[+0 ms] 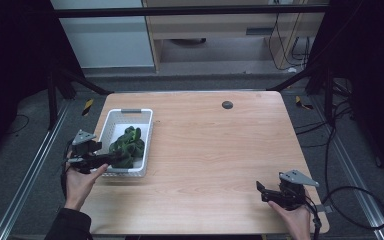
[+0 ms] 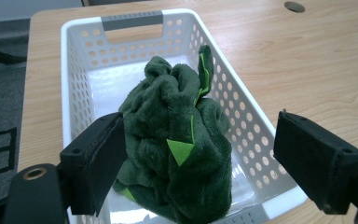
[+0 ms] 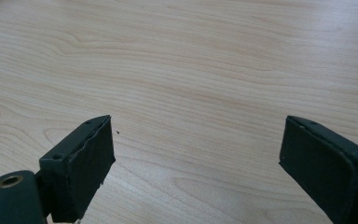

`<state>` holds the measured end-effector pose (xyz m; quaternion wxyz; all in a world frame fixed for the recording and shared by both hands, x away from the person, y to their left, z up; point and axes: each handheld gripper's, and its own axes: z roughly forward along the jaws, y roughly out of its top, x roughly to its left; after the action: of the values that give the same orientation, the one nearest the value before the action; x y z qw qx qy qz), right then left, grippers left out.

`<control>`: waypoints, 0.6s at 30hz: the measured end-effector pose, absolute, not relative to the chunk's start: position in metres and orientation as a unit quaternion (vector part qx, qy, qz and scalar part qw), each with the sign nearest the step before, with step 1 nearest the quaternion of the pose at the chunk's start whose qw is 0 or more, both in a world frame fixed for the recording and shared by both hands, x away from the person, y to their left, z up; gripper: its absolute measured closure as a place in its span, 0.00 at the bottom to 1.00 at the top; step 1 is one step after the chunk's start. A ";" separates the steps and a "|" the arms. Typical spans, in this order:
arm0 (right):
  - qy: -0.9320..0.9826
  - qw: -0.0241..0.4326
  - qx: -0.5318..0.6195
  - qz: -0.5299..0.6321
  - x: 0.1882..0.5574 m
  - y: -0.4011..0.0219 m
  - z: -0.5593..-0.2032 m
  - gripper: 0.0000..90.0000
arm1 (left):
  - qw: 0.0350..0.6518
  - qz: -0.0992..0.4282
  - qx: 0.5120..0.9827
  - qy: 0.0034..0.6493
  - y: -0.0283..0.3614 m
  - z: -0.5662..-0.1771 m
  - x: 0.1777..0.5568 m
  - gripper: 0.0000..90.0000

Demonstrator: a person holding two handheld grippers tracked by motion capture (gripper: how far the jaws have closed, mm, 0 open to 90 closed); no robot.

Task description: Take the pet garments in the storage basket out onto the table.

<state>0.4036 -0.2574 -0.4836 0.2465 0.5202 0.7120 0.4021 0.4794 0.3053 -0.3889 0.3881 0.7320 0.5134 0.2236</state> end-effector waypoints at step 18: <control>0.712 0.243 0.521 0.403 0.404 -0.258 -0.484 0.11 | 0.345 0.216 0.759 0.508 0.298 -0.385 0.500 0.17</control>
<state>0.4042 -0.2579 -0.4837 0.2430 0.5213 0.7121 0.4026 0.5004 0.2977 -0.3853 0.3448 0.7592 0.5079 0.2161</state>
